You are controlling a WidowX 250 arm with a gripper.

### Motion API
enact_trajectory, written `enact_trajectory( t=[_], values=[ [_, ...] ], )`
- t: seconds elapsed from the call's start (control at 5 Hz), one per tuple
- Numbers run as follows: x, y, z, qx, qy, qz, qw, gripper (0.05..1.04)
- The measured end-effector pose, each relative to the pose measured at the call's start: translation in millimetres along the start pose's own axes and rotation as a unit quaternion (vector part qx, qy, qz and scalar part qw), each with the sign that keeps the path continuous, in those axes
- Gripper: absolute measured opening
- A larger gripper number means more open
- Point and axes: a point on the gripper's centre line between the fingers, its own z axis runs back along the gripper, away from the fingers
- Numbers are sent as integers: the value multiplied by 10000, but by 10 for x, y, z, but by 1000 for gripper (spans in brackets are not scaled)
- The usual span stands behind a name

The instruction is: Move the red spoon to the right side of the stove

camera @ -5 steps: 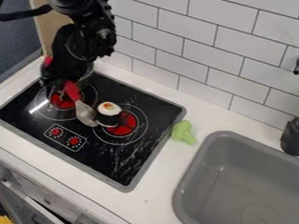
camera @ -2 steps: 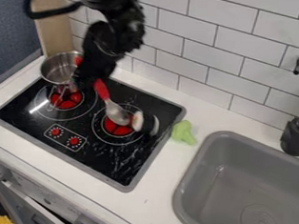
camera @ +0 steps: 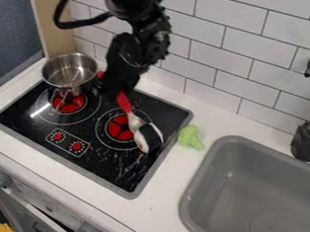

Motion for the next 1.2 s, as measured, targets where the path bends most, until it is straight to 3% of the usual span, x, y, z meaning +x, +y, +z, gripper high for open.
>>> enact_trajectory(
  t=[0.2, 0.6, 0.8, 1.0, 1.2],
  values=[
    [-238, -118, 114, -139, 20, -330, 9994, 371],
    [-605, -96, 255, -178, 116, -745, 9970, 371],
    [-707, -110, 393, -317, 40, -900, 9954, 371],
    [-752, -83, 403, -286, 26, -985, 9947, 371],
    [-636, -10, 325, -125, 112, -763, 9969, 371]
  ],
)
